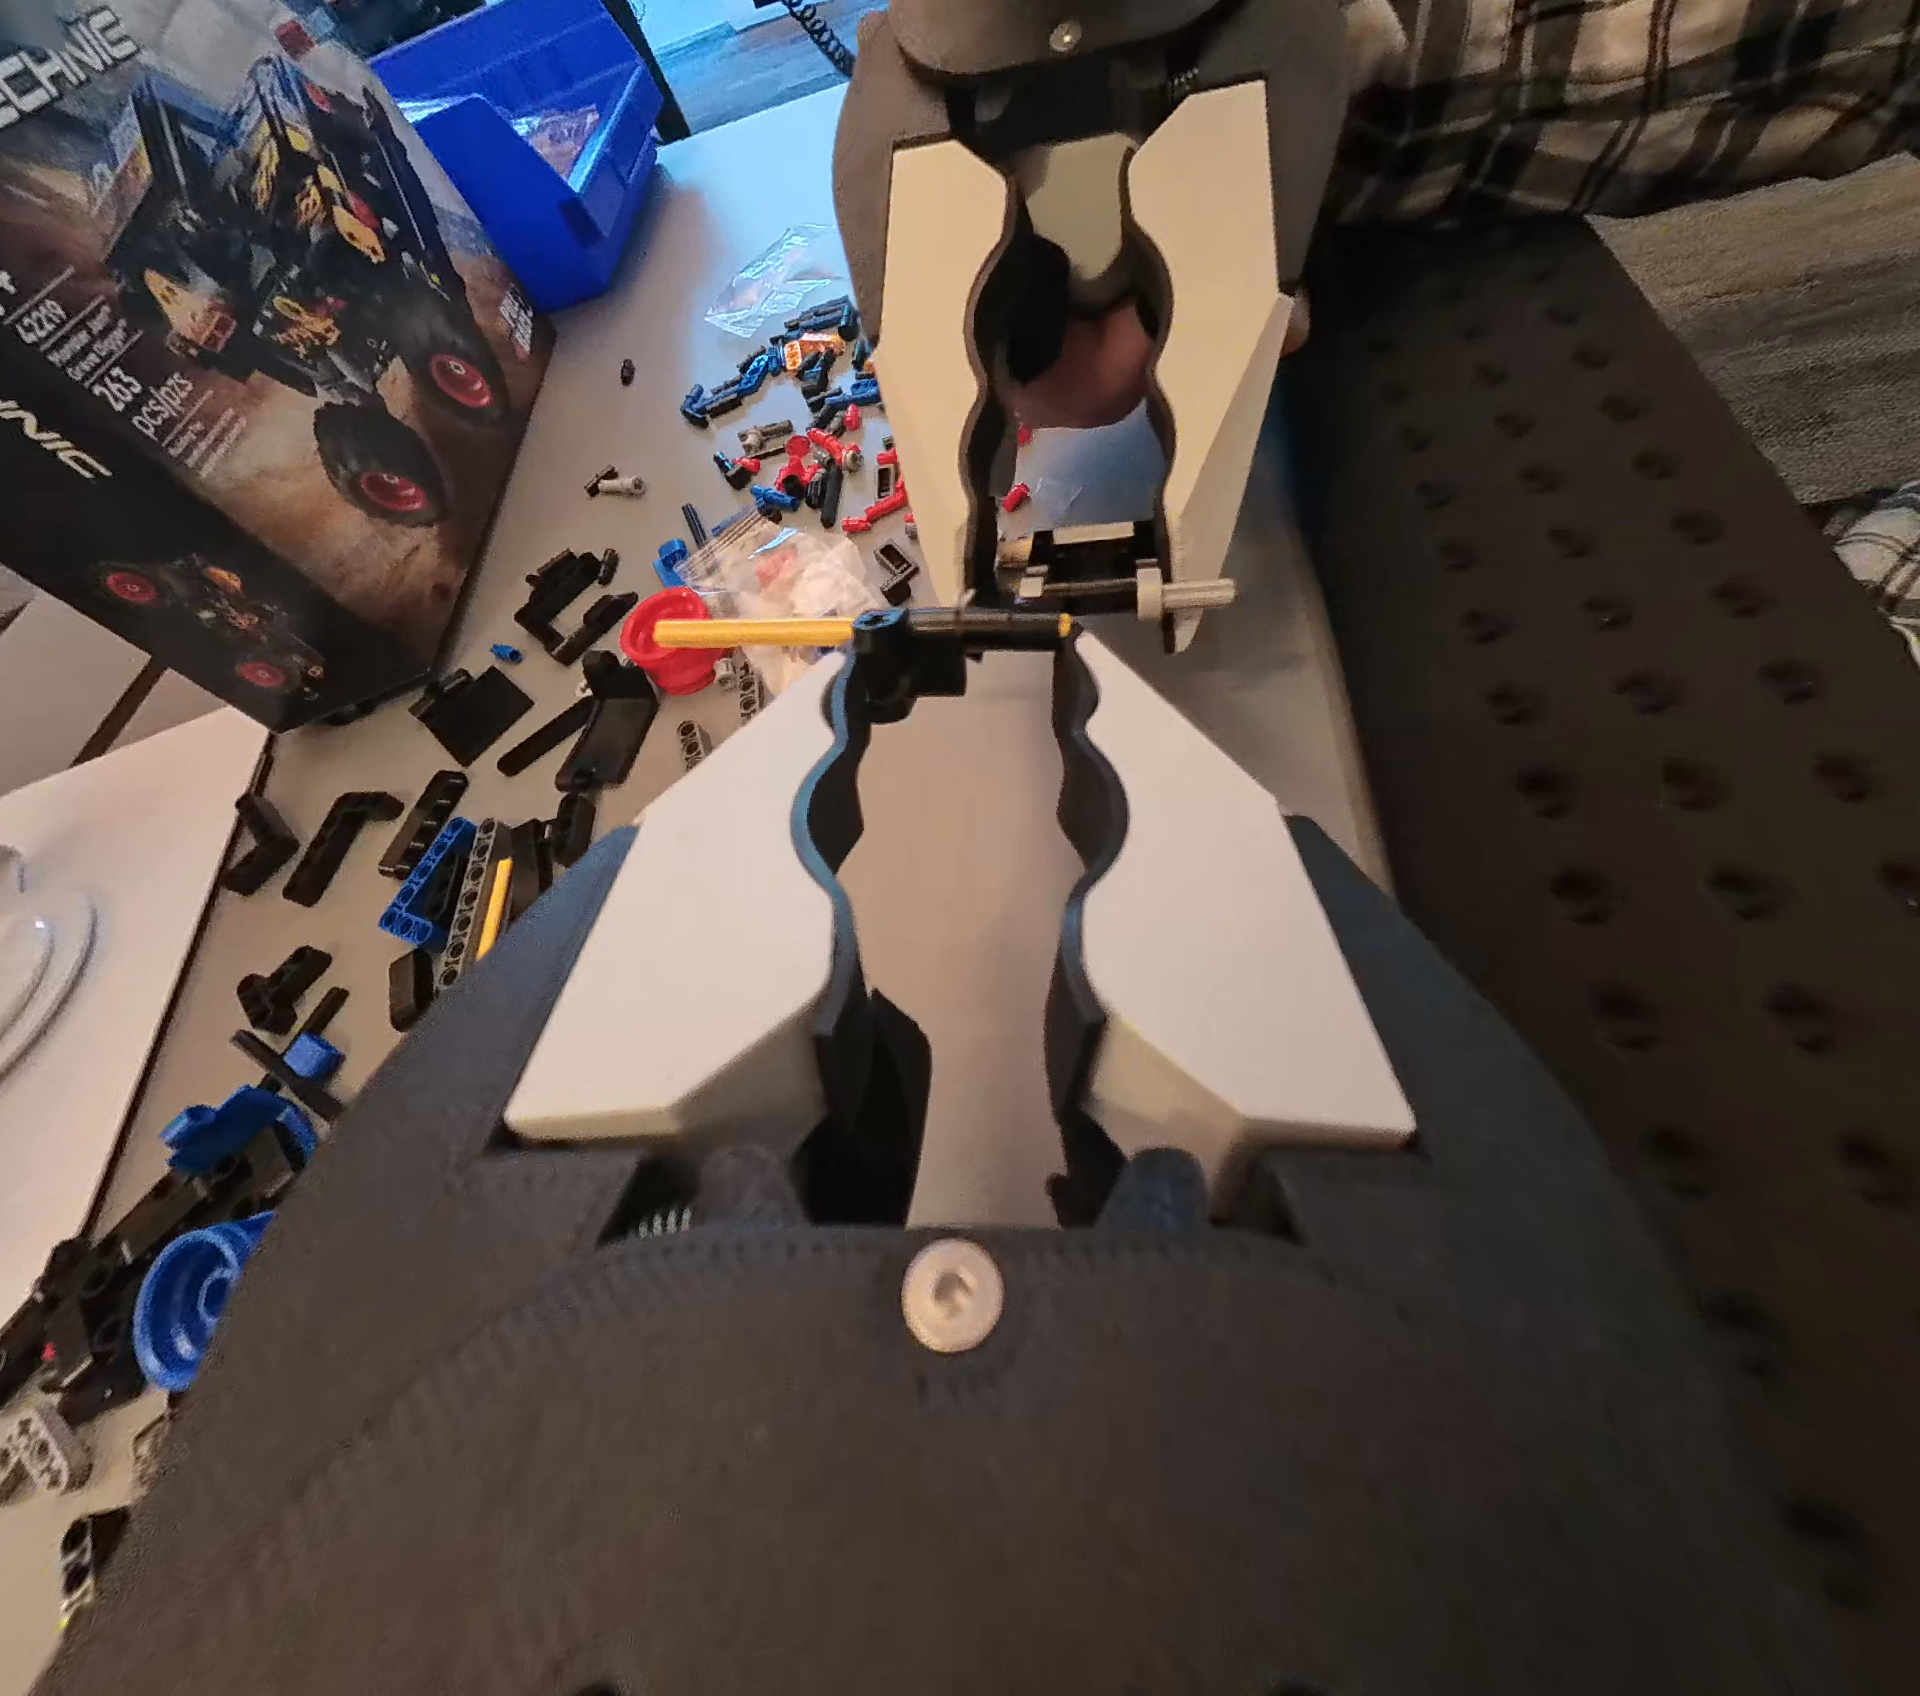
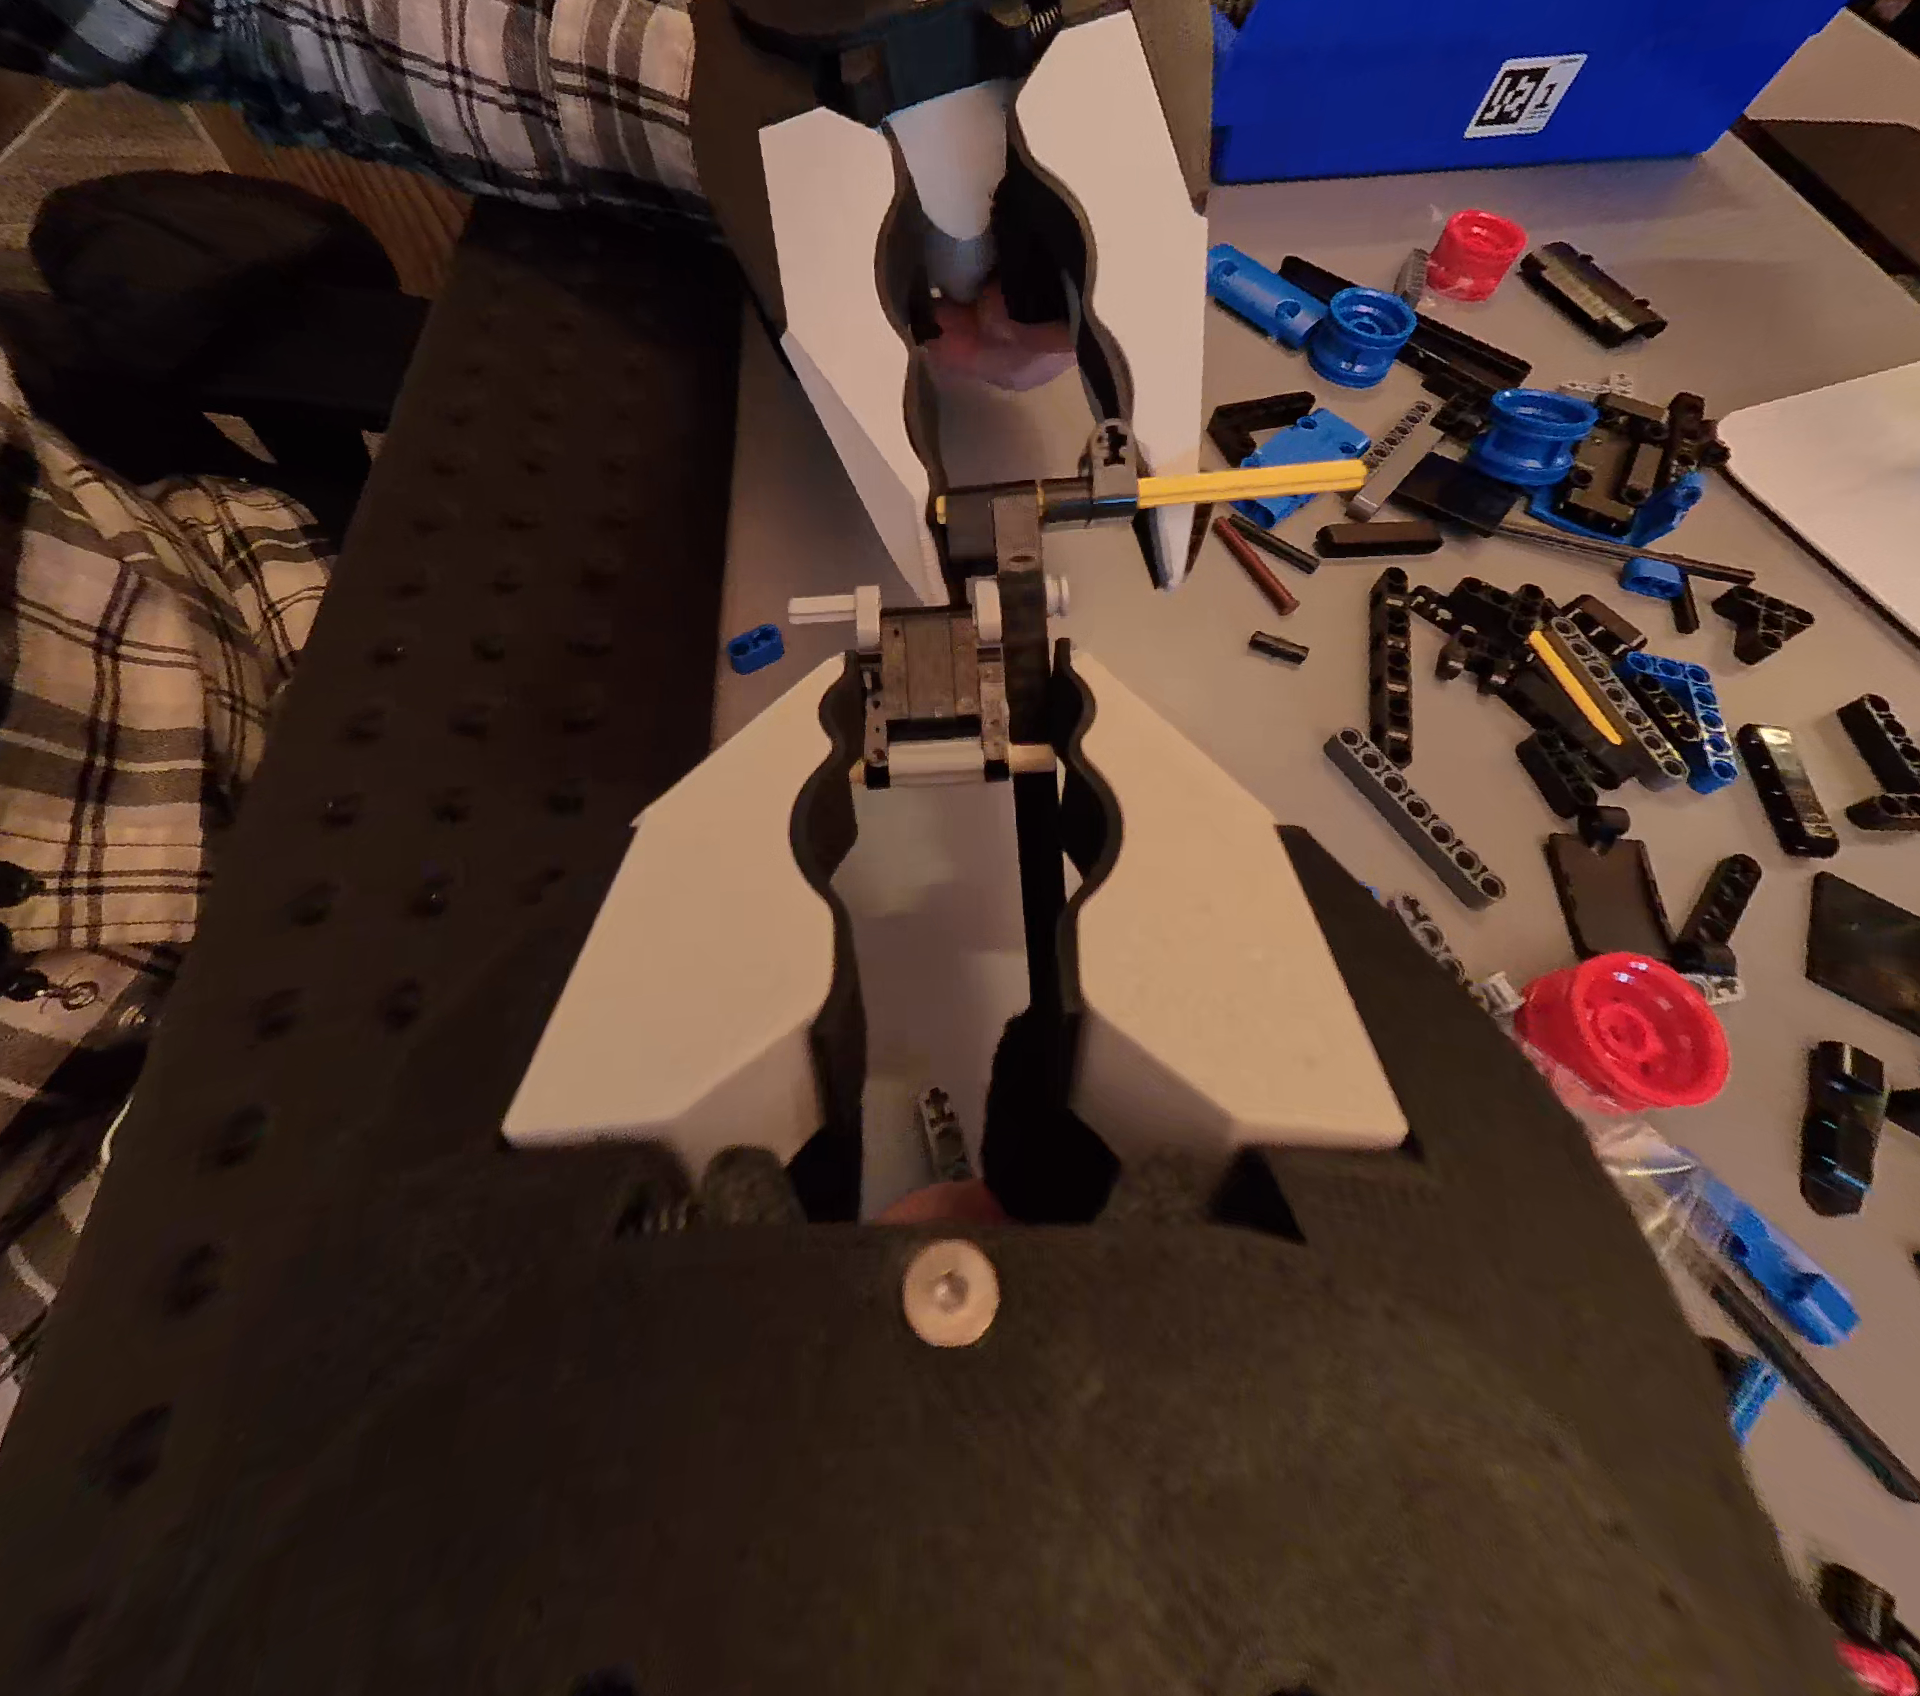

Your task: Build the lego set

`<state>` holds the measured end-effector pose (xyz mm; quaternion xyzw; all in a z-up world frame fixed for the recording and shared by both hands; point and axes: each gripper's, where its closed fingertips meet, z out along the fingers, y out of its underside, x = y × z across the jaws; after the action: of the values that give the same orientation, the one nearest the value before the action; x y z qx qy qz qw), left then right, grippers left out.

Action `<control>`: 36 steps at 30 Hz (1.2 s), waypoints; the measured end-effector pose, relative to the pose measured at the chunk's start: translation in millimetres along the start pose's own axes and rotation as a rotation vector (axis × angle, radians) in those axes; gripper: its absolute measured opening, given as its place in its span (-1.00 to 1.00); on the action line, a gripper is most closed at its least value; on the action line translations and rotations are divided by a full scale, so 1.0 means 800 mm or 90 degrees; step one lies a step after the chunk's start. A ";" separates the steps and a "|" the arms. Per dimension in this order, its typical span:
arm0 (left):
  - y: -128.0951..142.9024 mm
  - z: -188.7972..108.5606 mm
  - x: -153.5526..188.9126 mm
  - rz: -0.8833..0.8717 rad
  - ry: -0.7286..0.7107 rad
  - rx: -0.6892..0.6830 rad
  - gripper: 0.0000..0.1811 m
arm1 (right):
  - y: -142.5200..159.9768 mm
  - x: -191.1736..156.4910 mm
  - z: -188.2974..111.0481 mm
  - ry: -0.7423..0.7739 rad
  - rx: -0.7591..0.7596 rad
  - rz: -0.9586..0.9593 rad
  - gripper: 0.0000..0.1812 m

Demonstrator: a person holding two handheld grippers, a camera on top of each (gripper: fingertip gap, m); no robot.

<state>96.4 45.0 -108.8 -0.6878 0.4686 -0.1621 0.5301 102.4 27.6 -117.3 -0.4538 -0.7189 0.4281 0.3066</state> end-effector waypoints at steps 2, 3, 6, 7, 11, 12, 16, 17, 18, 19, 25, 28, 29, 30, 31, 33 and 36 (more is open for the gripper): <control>0.001 0.001 0.000 -0.002 0.000 -0.006 -0.63 | 0.002 0.001 0.000 0.003 -0.004 0.001 -0.62; 0.001 0.002 0.000 -0.002 0.000 -0.007 -0.63 | 0.002 0.001 0.000 0.005 -0.006 -0.004 -0.62; -0.003 -0.001 -0.001 0.000 -0.005 0.002 -0.63 | -0.003 0.001 -0.003 0.002 0.007 -0.003 -0.62; -0.004 -0.002 -0.002 0.000 -0.006 0.007 -0.63 | -0.005 0.000 -0.004 -0.002 0.015 0.002 -0.62; -0.006 -0.002 0.000 -0.005 0.006 0.013 -0.66 | -0.008 -0.003 -0.005 -0.018 0.032 0.019 -0.62; -0.007 -0.004 -0.004 0.000 -0.007 0.021 -0.84 | -0.009 -0.005 -0.006 -0.026 0.036 0.022 -0.61; -0.007 -0.004 -0.004 -0.006 0.000 0.027 -0.82 | -0.012 -0.006 -0.006 -0.025 0.044 0.020 -0.61; -0.006 -0.004 -0.006 -0.007 -0.004 0.029 -0.82 | -0.013 -0.004 -0.006 -0.021 0.047 0.022 -0.61; -0.006 -0.004 -0.007 -0.011 -0.002 0.027 -0.81 | -0.014 -0.004 -0.006 -0.021 0.053 0.026 -0.62; -0.005 -0.004 -0.007 -0.017 0.005 0.025 -0.78 | -0.013 -0.003 -0.005 -0.019 0.052 0.025 -0.62; 0.004 -0.002 -0.004 -0.004 0.012 0.002 -0.56 | -0.005 0.000 -0.001 0.001 0.031 0.013 -0.62; 0.005 0.002 0.000 0.002 0.018 -0.003 -0.63 | -0.002 0.002 0.001 0.007 0.022 0.010 -0.62; 0.006 0.001 -0.002 0.005 0.013 -0.001 -0.74 | -0.002 0.001 0.001 0.006 0.022 0.010 -0.60; 0.004 -0.001 -0.004 0.004 0.012 0.010 -0.83 | -0.003 0.001 0.001 0.008 0.023 0.010 -0.53; 0.002 -0.003 -0.006 -0.006 0.011 0.015 -0.83 | -0.005 0.002 -0.001 0.011 0.027 0.009 -0.46; 0.001 -0.003 -0.007 -0.015 0.009 0.018 -0.82 | -0.012 0.002 -0.006 0.011 0.044 0.010 -0.43; -0.002 -0.002 -0.006 -0.003 0.004 0.022 -0.83 | -0.016 0.008 -0.011 0.027 0.041 -0.008 -0.40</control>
<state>93.4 47.9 -105.0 -0.6792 0.4660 -0.1733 0.5399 101.9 33.7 -101.6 -0.4484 -0.7009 0.4392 0.3388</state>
